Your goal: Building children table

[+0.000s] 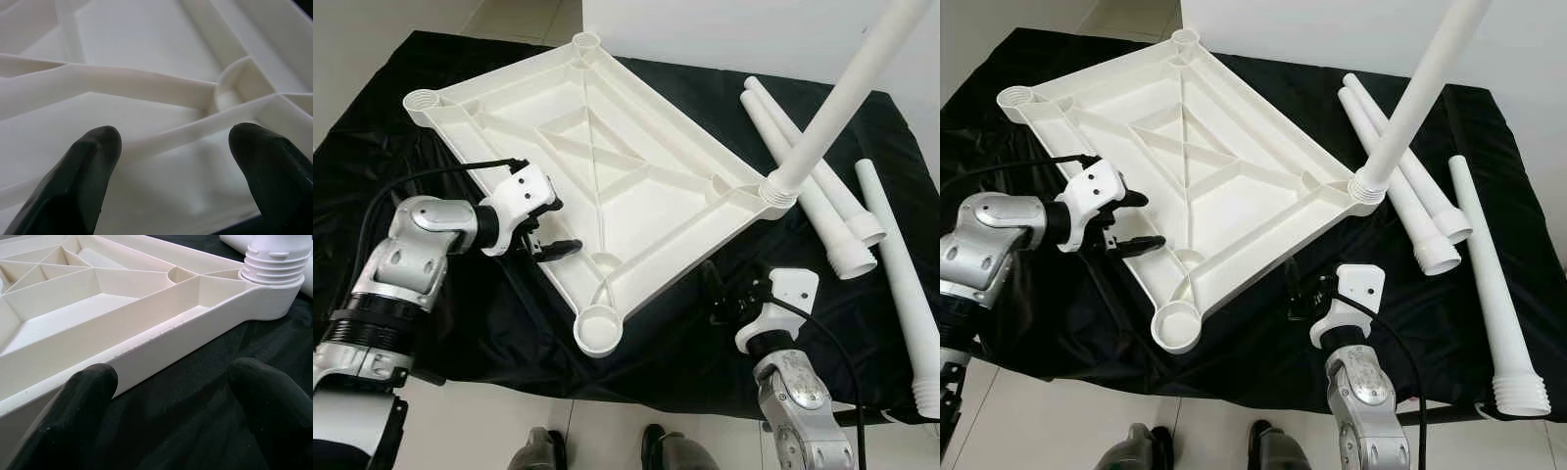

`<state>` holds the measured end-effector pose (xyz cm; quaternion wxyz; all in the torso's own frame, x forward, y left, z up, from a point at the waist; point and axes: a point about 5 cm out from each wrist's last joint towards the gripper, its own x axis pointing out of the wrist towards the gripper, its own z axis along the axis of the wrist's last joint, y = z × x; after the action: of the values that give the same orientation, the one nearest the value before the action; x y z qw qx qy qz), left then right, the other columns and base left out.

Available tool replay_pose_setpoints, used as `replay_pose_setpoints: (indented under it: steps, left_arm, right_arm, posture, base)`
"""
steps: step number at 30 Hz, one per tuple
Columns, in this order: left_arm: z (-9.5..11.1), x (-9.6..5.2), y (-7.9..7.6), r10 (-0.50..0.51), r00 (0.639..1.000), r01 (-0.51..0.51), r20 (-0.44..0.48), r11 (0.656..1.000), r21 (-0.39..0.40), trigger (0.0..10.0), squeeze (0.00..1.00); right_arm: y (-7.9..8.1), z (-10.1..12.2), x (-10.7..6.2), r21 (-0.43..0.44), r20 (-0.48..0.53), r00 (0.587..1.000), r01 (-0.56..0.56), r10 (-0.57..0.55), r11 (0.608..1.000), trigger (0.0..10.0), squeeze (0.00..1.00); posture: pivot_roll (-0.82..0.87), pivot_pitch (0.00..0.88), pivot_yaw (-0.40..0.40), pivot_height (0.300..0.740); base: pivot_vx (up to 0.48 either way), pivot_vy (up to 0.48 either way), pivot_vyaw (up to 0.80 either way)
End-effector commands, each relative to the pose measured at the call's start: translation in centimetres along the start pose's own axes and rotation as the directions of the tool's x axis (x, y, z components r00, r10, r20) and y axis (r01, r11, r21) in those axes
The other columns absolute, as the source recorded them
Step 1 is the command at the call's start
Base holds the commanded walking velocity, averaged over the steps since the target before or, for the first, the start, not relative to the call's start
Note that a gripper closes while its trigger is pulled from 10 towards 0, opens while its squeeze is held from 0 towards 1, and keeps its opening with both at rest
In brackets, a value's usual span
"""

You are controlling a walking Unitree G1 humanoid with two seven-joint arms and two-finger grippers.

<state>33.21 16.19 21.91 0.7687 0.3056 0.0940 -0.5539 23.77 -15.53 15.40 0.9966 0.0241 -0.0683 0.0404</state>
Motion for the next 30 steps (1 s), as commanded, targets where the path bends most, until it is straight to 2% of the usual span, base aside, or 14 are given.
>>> replay_pose_setpoints:
  steps: [1, 7, 8, 9, 10, 13, 14, 19, 24, 30]
  left_arm:
    - [-0.4, 0.3, -0.4, -0.033, 0.999, 0.033, -0.017, 0.999, 0.005, 10.0, 0.00]
    - [-0.2, 1.5, -0.5, -0.015, 1.000, 0.016, -0.017, 0.999, 0.043, 10.0, 0.00]
    - [-0.1, 1.7, -0.4, -0.008, 1.000, 0.009, -0.014, 0.999, 0.043, 10.0, 0.06]
    - [-0.1, 1.8, -0.3, -0.005, 1.000, 0.006, -0.012, 0.999, 0.042, 10.0, 1.00]
    - [-0.1, 1.9, -0.1, 0.001, 1.000, -0.001, -0.011, 1.000, 0.028, 10.0, 1.00]
    - [0.2, 2.3, 0.3, 0.034, 0.999, -0.033, -0.015, 0.997, 0.067, 10.0, 1.00]
    - [0.2, 2.4, 0.3, 0.040, 0.999, -0.038, -0.017, 0.996, 0.076, 10.0, 0.00]
    - [-0.1, 2.9, 0.6, 0.069, 0.996, -0.063, -0.053, 0.993, 0.099, 10.0, 0.00]
    - [-0.8, 3.7, 0.5, 0.065, 0.991, -0.045, -0.114, 0.985, 0.169, 10.0, 0.00]
    - [-1.1, 4.0, 0.6, 0.058, 0.989, -0.032, -0.135, 0.982, 0.187, 10.0, 0.00]
  right_arm:
    - [-0.1, -0.4, -0.2, 0.001, -0.024, 1.000, -0.003, 0.003, 1.000, 10.0, 0.00]
    - [-0.1, -0.3, -0.1, 0.006, -0.019, 1.000, -0.001, 0.001, 1.000, 10.0, 0.00]
    - [-0.1, -0.2, -0.1, 0.007, -0.018, 1.000, 0.000, 0.000, 1.000, 10.0, 0.00]
    - [-0.1, -0.2, -0.1, 0.007, -0.018, 1.000, 0.001, 0.000, 1.000, 10.0, 0.00]
    - [-0.1, -0.2, -0.1, 0.007, -0.017, 1.000, 0.002, -0.001, 1.000, 10.0, 0.00]
    - [-0.2, -0.2, -0.2, 0.007, -0.018, 1.000, 0.005, -0.005, 1.000, 10.0, 0.00]
    - [-0.2, -0.2, -0.2, 0.007, -0.018, 1.000, 0.005, -0.005, 1.000, 10.0, 0.00]
    - [-0.1, -0.2, -0.2, 0.012, -0.018, 1.000, 0.011, -0.011, 1.000, 10.0, 0.00]
    - [-0.1, -0.2, -0.2, 0.016, -0.018, 1.000, 0.012, -0.012, 1.000, 10.0, 0.00]
    - [-0.1, -0.2, -0.3, 0.019, -0.019, 1.000, 0.015, -0.014, 1.000, 10.0, 0.00]
  posture:
    - [0.00, 0.207, -0.018, 0.740]
    - [0.00, 0.207, -0.017, 0.740]
    - [0.00, 0.209, -0.013, 0.740]
    - [0.00, 0.209, -0.013, 0.740]
    - [0.00, 0.209, -0.013, 0.740]
    - [0.00, 0.209, -0.013, 0.740]
    - [0.00, 0.209, -0.013, 0.740]
    - [-0.01, 0.212, -0.008, 0.740]
    - [-0.01, 0.212, -0.008, 0.740]
    - [-0.02, 0.210, -0.005, 0.740]
  base:
    - [0.000, 0.000, 0.00]
    - [0.000, 0.000, 0.00]
    - [0.000, 0.000, 0.00]
    - [0.000, 0.000, 0.00]
    - [0.000, 0.000, 0.00]
    - [0.000, 0.000, 0.00]
    - [0.000, 0.000, 0.00]
    - [0.000, 0.000, 0.00]
    - [0.000, 0.000, 0.00]
    - [0.000, 0.000, 0.00]
